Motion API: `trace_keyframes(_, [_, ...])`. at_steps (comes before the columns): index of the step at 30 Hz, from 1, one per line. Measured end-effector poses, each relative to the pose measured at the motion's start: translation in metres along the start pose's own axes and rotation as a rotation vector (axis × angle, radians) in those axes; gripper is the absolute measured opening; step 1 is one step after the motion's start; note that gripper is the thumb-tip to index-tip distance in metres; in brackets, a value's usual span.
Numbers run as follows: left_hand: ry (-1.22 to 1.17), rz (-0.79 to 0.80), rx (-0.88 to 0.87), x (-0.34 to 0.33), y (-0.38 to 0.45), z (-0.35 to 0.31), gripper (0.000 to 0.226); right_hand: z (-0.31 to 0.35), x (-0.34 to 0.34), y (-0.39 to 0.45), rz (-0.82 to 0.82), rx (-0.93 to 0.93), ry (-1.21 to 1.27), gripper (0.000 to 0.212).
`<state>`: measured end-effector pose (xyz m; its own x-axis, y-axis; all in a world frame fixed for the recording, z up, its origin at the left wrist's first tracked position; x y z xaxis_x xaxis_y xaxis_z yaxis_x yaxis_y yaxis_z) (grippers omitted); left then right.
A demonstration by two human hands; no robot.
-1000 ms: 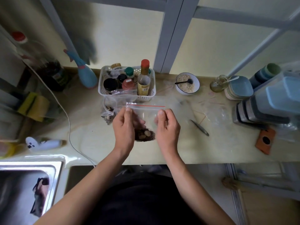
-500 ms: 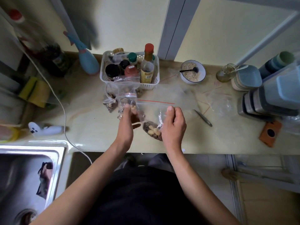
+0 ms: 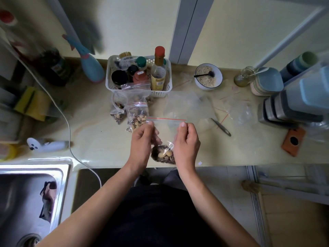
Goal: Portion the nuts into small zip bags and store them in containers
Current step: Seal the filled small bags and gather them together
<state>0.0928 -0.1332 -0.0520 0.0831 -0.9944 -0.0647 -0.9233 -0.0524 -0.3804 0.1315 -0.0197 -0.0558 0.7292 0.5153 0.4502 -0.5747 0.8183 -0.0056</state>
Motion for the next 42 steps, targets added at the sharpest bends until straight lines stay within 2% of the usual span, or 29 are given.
trace_keyframes(5, [-0.006,-0.046,0.039,-0.002,0.000,-0.008,0.051,0.009,-0.003,0.000,0.061,0.031,0.031,0.033])
trace_keyframes(11, [-0.027,-0.067,0.038,-0.003,0.000,-0.010,0.054,0.018,-0.004,-0.001,0.006,0.049,0.016,0.031])
trace_keyframes(18, [-0.011,-0.103,0.131,-0.001,0.008,-0.009,0.046,0.017,-0.008,0.002,0.039,0.049,0.015,0.029])
trace_keyframes(23, [0.125,0.066,0.220,0.011,0.024,-0.010,0.036,0.009,-0.003,0.012,0.128,0.170,-0.082,0.029])
trace_keyframes(27, [0.364,0.425,0.149,0.016,0.035,-0.025,0.035,0.005,0.000,0.007,0.272,0.204,-0.111,0.030])
trace_keyframes(29, [0.467,0.570,0.142,0.016,0.036,-0.028,0.023,0.001,0.001,0.008,0.336,0.191,-0.110,0.028])
trace_keyframes(31, [0.461,0.572,0.145,0.016,0.036,-0.025,0.013,0.000,0.001,0.009,0.381,0.180,-0.107,0.027])
trace_keyframes(37, [0.393,0.494,0.195,0.016,0.034,-0.021,0.009,0.006,0.005,0.009,0.450,0.033,-0.009,0.014])
trace_keyframes(42, [0.382,0.530,0.170,0.019,0.033,-0.022,0.011,0.005,0.003,0.012,0.469,0.015,-0.018,0.013])
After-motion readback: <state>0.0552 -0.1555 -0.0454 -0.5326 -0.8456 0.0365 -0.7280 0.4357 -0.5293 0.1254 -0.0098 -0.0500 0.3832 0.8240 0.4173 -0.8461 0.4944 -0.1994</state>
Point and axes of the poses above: each hand's wrist, its own y-axis towards the middle knuckle, its own x-axis out of the back of the hand, z = x × y, the point moved 1 cm from there along y, towards the middle knuckle, and after that the axes turned 8 degrees about -z, right-handed, at the moved point
